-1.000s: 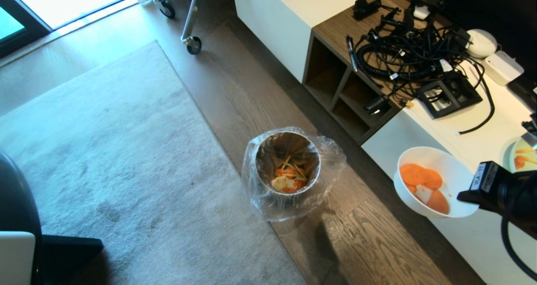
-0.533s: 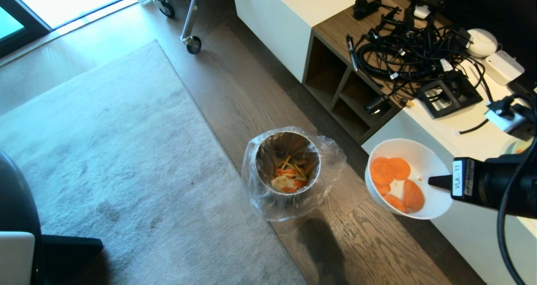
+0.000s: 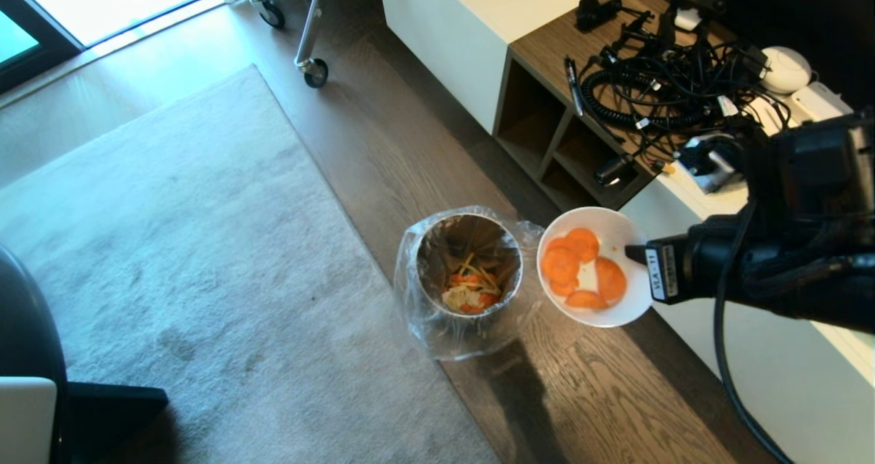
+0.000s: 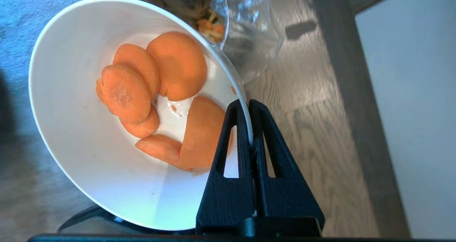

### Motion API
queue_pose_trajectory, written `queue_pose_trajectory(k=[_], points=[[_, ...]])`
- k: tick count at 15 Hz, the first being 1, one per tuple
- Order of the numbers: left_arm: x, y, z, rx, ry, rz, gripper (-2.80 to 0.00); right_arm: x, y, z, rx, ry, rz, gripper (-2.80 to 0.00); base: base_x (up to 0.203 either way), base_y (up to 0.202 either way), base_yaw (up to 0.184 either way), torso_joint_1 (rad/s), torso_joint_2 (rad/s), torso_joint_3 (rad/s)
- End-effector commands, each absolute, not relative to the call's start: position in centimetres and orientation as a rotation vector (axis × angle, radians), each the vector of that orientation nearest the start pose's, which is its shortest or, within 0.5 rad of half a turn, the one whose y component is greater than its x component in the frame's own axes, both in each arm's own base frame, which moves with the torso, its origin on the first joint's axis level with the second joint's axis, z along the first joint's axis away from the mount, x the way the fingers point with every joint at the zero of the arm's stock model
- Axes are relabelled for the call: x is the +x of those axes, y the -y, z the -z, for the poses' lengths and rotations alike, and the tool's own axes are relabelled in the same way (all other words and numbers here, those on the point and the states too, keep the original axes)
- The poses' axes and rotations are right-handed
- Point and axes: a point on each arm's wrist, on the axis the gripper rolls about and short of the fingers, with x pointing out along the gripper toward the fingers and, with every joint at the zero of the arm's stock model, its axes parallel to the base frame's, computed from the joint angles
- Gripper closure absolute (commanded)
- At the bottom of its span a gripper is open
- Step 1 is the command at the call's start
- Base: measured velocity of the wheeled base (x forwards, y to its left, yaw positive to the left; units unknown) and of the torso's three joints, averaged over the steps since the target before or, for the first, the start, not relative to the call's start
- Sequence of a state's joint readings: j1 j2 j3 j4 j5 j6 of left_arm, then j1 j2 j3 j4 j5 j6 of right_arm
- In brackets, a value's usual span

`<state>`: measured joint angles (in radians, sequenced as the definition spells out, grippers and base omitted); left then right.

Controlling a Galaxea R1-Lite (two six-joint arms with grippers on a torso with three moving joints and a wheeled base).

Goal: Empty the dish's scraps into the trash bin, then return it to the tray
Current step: Move the bowl over the trash can, then pour the leftover food from the bowl into the trash can

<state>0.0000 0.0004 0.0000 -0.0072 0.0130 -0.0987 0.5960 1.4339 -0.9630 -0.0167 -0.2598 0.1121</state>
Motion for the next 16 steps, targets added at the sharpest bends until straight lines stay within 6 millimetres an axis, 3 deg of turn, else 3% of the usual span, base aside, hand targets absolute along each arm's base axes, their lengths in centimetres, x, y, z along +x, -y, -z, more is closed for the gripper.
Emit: queue_pose_trajectory(k=[1,3,10,16], points=[[-2.3,0.0,-7.6,-0.1,0.008,-0.013,0.0,22.4,-14.4,-22.8,-0.173,-0.4,-0.274,0.0,0.0,0.0,0.0,0.0,0.0,0.0],[-2.3,0.0,-7.6,-0.1,0.008,-0.013,0.0,24.0,-15.3,-22.8,-0.247,-0.303,-0.211,0.0,0.0,0.0,0.0,0.0,0.0,0.0],[-2.3,0.0,-7.6,-0.1,0.008,-0.013,0.0,26.8,-17.3,-23.8,-0.505,0.047,-0.186,0.0,0.0,0.0,0.0,0.0,0.0,0.0],[-2.3,0.0,-7.6,-0.1,0.008,-0.013,0.0,27.2,-19.2,-24.4,-0.691,0.281,-0.141,0.0,0.0,0.0,0.0,0.0,0.0,0.0]])
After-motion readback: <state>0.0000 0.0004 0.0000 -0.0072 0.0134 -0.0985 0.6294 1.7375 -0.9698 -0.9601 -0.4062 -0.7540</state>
